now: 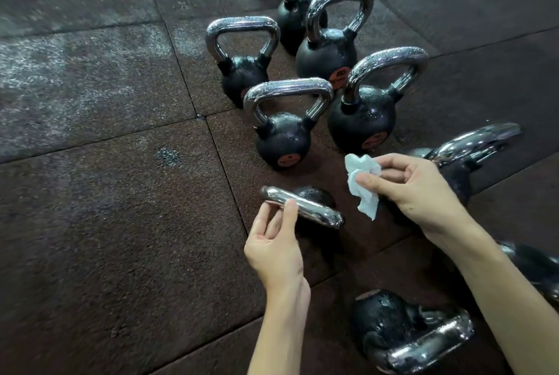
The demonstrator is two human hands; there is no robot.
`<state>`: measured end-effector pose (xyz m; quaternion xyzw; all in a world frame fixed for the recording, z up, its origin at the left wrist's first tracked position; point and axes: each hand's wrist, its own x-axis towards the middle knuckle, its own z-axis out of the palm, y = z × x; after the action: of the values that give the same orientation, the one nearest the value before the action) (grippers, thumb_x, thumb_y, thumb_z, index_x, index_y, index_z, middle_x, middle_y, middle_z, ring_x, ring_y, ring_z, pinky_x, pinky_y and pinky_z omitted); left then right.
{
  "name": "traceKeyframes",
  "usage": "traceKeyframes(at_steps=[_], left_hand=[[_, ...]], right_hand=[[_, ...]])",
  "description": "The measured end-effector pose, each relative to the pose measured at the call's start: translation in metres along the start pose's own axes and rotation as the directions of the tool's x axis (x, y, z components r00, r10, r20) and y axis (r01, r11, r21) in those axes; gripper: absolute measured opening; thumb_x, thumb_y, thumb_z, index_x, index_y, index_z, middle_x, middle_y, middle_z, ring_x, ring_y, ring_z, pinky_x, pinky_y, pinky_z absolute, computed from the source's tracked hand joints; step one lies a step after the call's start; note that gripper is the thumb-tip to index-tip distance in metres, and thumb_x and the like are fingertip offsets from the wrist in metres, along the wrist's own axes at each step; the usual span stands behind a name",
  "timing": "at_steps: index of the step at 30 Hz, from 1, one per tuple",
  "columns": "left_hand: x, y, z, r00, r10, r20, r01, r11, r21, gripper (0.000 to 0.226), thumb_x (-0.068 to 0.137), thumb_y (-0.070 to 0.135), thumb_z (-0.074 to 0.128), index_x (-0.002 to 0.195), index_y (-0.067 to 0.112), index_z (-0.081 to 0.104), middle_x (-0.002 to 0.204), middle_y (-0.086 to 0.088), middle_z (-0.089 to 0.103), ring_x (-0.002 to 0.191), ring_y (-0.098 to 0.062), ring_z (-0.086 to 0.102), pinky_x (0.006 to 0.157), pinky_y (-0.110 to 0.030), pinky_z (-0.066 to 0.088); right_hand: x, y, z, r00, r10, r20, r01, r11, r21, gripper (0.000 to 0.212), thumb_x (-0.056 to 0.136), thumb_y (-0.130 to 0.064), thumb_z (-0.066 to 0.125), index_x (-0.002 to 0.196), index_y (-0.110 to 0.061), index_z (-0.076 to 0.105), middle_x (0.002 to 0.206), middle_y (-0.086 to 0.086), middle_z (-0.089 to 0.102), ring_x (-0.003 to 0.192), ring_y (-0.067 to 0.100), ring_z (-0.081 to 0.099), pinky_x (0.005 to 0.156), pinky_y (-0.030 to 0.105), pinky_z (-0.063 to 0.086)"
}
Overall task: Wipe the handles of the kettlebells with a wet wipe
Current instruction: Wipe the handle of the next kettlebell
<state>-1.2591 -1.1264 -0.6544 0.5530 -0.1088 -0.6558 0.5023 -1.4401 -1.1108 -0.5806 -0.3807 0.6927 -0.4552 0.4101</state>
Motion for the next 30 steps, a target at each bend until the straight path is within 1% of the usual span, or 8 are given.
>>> traceKeyframes(at_steps=[3,7,10,14,19,26,28,30], left_hand=[[0.013,0.008,-0.014,0.999,-0.032,0.023,0.033,0.999,-0.030,0.059,0.083,0.016,0.084,0.138,0.012,0.063,0.088,0.014,0.080,0.065,0.006,0.063,0.064,-0.016,0.050],[0.023,0.018,-0.025,0.994,-0.064,0.094,0.060,0.997,0.037,0.068,0.080,0.016,0.086,0.143,0.012,0.058,0.094,0.012,0.080,0.065,0.006,0.063,0.055,-0.013,0.042],[0.025,0.018,-0.032,0.989,-0.056,0.140,0.042,0.994,0.101,0.071,0.080,0.019,0.086,0.144,0.014,0.057,0.099,0.011,0.080,0.071,0.007,0.065,0.060,-0.015,0.046],[0.026,0.018,-0.038,0.979,-0.026,0.203,0.000,0.992,0.129,0.066,0.082,0.016,0.085,0.142,0.016,0.058,0.091,0.017,0.079,0.071,0.008,0.065,0.058,-0.013,0.046],[0.025,0.020,-0.039,0.961,0.011,0.278,-0.065,0.980,0.185,0.068,0.083,0.016,0.083,0.145,0.015,0.055,0.100,0.012,0.080,0.080,0.005,0.062,0.066,-0.015,0.047],[0.035,0.030,-0.045,0.930,0.104,0.352,-0.218,0.929,0.301,0.067,0.081,0.021,0.085,0.142,0.010,0.059,0.111,0.010,0.078,0.115,0.000,0.068,0.106,-0.021,0.048],[0.039,0.033,-0.048,0.922,0.116,0.370,-0.243,0.916,0.319,0.062,0.083,0.021,0.083,0.140,0.009,0.062,0.113,0.010,0.078,0.110,0.000,0.068,0.099,-0.014,0.049],[0.042,0.033,-0.050,0.916,0.125,0.380,-0.258,0.911,0.321,0.059,0.084,0.020,0.083,0.138,0.010,0.064,0.109,0.011,0.079,0.087,-0.005,0.063,0.083,-0.006,0.050]], right_hand=[[0.008,-0.001,0.021,0.970,0.068,0.234,-0.024,0.982,-0.185,0.023,0.076,-0.028,0.088,0.095,-0.019,0.078,0.087,0.005,0.081,0.086,0.018,0.077,0.084,0.032,0.054],[0.019,-0.001,0.038,0.953,0.057,0.299,0.034,0.956,-0.291,0.016,0.080,-0.026,0.087,0.095,-0.022,0.079,0.083,0.001,0.080,0.079,0.010,0.075,0.075,0.020,0.050],[0.034,0.002,0.048,0.978,0.011,0.208,0.033,0.977,-0.210,0.018,0.080,-0.020,0.087,0.096,-0.017,0.079,0.083,0.002,0.080,0.078,0.011,0.076,0.069,0.016,0.052],[0.068,0.012,0.077,0.988,-0.024,0.150,0.066,0.957,-0.283,0.022,0.075,-0.034,0.091,0.092,-0.024,0.081,0.081,0.001,0.079,0.077,0.016,0.075,0.075,0.033,0.057],[0.090,0.031,0.111,0.981,-0.040,0.190,0.126,0.878,-0.462,0.021,0.077,-0.046,0.086,0.094,-0.035,0.083,0.078,-0.013,0.077,0.071,-0.003,0.067,0.064,0.018,0.050],[0.085,0.035,0.089,0.951,0.034,0.308,0.128,0.862,-0.490,0.021,0.085,-0.031,0.080,0.103,-0.041,0.081,0.086,-0.021,0.077,0.083,-0.010,0.067,0.071,0.010,0.044],[0.085,0.035,0.091,0.954,-0.009,0.300,0.164,0.854,-0.495,0.019,0.082,-0.031,0.083,0.099,-0.038,0.083,0.081,-0.018,0.077,0.078,-0.008,0.066,0.071,0.013,0.044],[0.084,0.032,0.098,0.947,-0.049,0.317,0.200,0.863,-0.464,0.017,0.082,-0.029,0.084,0.099,-0.033,0.083,0.078,-0.014,0.077,0.072,-0.007,0.064,0.071,0.016,0.046]])
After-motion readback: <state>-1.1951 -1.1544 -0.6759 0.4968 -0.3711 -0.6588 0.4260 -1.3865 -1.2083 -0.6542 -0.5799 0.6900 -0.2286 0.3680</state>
